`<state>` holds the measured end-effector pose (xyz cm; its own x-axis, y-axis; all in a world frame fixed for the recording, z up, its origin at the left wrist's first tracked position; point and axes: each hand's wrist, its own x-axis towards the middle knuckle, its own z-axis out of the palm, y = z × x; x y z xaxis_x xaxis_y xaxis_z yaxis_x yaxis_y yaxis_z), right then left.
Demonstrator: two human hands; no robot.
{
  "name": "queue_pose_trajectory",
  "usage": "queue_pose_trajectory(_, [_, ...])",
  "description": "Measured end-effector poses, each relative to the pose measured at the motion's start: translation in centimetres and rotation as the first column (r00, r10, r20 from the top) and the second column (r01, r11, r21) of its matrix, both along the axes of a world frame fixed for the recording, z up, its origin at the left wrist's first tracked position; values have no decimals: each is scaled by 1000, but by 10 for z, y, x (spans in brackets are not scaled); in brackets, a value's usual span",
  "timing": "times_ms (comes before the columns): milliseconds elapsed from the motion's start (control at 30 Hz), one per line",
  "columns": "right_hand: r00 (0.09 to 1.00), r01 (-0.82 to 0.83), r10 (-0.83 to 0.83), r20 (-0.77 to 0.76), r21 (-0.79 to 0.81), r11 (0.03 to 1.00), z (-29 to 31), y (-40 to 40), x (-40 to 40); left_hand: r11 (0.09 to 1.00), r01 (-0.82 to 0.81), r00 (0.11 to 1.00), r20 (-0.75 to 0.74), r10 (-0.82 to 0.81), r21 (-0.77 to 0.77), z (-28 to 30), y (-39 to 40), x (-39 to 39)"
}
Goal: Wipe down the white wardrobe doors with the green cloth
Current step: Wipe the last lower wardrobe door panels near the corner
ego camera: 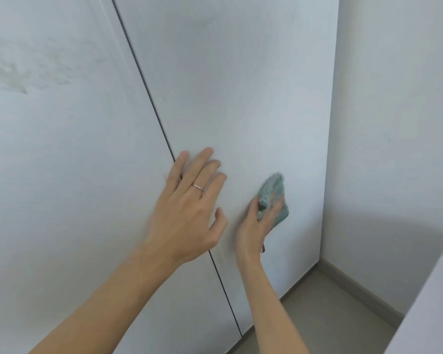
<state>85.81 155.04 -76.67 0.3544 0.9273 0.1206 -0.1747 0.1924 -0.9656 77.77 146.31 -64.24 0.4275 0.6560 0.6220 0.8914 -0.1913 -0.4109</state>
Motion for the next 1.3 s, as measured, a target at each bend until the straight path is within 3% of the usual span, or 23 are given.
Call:
queue_pose_trajectory(100, [994, -89, 61, 95, 337, 937, 94, 14, 22, 1000, 23, 992, 127, -21, -17, 7, -6, 6])
queue_pose_trajectory(167, [962, -122, -25, 274, 504, 855, 145, 21, 25, 997, 71, 971, 229, -69, 0, 17, -11, 8])
queue_pose_trajectory(233, [903, -192, -111, 415, 620, 761, 157, 23, 17, 991, 95, 955, 274, -117, 91, 36, -14, 7])
queue_pose_trajectory(300, [845, -273, -156, 511, 665, 695, 130, 11, 9, 969, 80, 952, 269, -143, 232, 65, -17, 2])
queue_pose_trajectory(367, [799, -369, -141, 584, 663, 652, 68, -7, 5, 933, 60, 961, 233, -150, 354, 95, -18, -6])
queue_pose_trajectory(467, [726, -472, -63, 684, 563, 678, -11, -33, 9, 911, 40, 979, 165, -118, 410, 121, -19, -19])
queue_pose_trajectory(567, [723, -461, -87, 686, 572, 679, 18, -25, 9, 942, 22, 987, 141, -73, 335, 122, -20, -21])
queue_pose_trajectory(733, [805, -323, -257, 536, 757, 568, 193, -4, -10, 973, 47, 955, 276, -111, 228, 131, -29, -15])
queue_pose_trajectory(867, [834, -245, -306, 460, 804, 542, 265, -1, -22, 944, 59, 946, 283, -156, 324, 144, -37, -21])
queue_pose_trajectory(967, [813, -277, -321, 486, 808, 520, 234, -3, -18, 926, 44, 957, 249, -147, 376, 156, -38, -32])
queue_pose_trajectory(1067, [787, -328, -304, 536, 782, 529, 145, -10, -13, 930, 44, 974, 189, -121, 365, 154, -36, -36])
queue_pose_trajectory(1167, [742, -387, -246, 623, 699, 601, 53, -22, -2, 921, 54, 989, 104, -101, 386, 149, -33, -38])
queue_pose_trajectory(1233, [746, -403, -195, 637, 664, 629, 43, -25, 3, 911, 46, 992, 87, -90, 410, 149, -31, -37])
queue_pose_trajectory(1300, [768, -414, -162, 620, 673, 613, 82, -23, 0, 903, 39, 992, 95, -88, 428, 150, -29, -35])
